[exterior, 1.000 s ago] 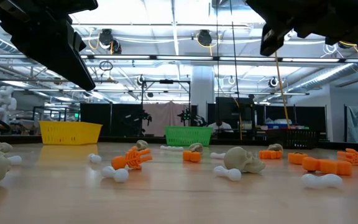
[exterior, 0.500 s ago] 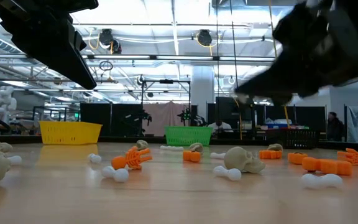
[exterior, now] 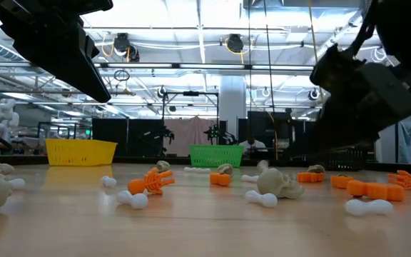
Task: Sort Halloween decoration
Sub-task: Put the white bone toy into the black bin
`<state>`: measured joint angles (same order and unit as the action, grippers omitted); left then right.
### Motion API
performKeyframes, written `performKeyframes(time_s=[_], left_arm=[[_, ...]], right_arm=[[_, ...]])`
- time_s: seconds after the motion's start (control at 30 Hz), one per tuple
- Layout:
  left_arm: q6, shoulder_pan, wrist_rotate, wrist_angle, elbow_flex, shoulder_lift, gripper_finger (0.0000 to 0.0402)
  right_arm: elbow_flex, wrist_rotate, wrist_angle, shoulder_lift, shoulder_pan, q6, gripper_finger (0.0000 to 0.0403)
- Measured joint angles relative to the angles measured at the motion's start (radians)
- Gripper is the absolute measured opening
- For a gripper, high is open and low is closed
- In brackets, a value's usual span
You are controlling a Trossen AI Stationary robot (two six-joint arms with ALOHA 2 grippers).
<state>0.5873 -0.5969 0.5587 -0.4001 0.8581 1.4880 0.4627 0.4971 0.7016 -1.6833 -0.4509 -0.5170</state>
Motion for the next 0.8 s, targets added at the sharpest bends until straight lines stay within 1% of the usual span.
performKeyframes(time_s=[0.07,0.13,0.17,0.2,0.27,0.37,0.43,0.5,0.53,0.6,0.7,0.8], left_arm=[[0.0,0.0,0.0,0.0,0.0,0.0,0.0006],[0.0,0.0,0.0,0.0,0.0,0.0,0.0006],[0.0,0.0,0.0,0.0,0.0,0.0,0.0006],[0.0,0.0,0.0,0.0,0.0,0.0,0.0006],[0.0,0.0,0.0,0.0,0.0,0.0,0.0006],[0.002,0.0,0.0,0.0,0.0,0.0,0.0006],[0.002,0.0,0.0,0.0,0.0,0.0,0.0006],[0.002,0.0,0.0,0.0,0.0,0.0,0.0006],[0.002,0.0,0.0,0.0,0.0,0.0,0.0006],[0.001,0.0,0.0,0.0,0.0,0.0,0.0006],[0.001,0.0,0.0,0.0,0.0,0.0,0.0006],[0.001,0.0,0.0,0.001,0.0,0.0,0.0006]], right_arm=[[0.019,-0.015,-0.001,0.0,-0.002,0.0,0.0],[0.066,-0.087,-0.028,0.0,-0.002,0.028,0.0],[0.104,-0.126,-0.084,0.0,-0.001,0.033,0.0],[0.152,-0.145,-0.173,0.0,0.0,0.031,0.0],[0.269,-0.156,-0.416,0.0,0.0,0.01,0.0001],[0.455,-0.113,-0.803,-0.001,0.0,-0.042,0.0007],[0.561,-0.105,-0.998,0.0,0.0,-0.042,0.0017],[0.647,-0.125,-1.136,0.0,0.002,-0.008,0.0033],[0.677,-0.14,-1.179,0.0,0.007,0.018,0.0042],[0.71,-0.186,-1.209,0.001,0.022,0.084,0.0064],[0.716,-0.281,-1.216,0.0,0.063,0.154,0.0097],[0.717,-0.345,-1.212,-0.022,0.101,0.183,0.0125]])
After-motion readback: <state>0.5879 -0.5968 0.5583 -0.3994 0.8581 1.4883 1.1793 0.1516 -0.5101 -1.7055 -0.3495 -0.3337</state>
